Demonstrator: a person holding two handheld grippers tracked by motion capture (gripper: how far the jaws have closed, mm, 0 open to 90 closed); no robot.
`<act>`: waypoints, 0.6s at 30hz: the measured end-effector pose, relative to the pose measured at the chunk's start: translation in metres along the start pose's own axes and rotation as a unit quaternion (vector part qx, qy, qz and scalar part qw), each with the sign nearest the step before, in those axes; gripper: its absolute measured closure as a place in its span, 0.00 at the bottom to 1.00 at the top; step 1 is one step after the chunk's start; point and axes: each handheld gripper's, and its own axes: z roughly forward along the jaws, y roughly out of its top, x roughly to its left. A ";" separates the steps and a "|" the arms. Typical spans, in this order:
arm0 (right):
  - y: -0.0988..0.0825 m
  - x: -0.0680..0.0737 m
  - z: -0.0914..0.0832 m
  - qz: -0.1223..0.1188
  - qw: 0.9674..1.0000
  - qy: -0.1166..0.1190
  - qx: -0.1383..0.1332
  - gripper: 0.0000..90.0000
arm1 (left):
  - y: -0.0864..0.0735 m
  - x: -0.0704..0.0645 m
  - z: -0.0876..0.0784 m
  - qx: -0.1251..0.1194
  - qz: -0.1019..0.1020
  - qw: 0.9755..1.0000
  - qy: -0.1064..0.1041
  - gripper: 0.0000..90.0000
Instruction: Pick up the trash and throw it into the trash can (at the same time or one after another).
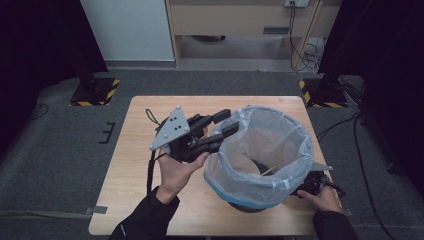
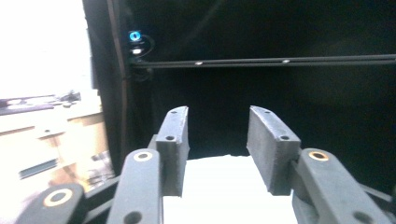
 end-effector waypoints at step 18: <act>0.000 0.000 0.000 0.000 1.000 0.000 0.000 0.01 | -0.057 0.084 -0.035 0.085 -0.033 0.983 0.159 0.45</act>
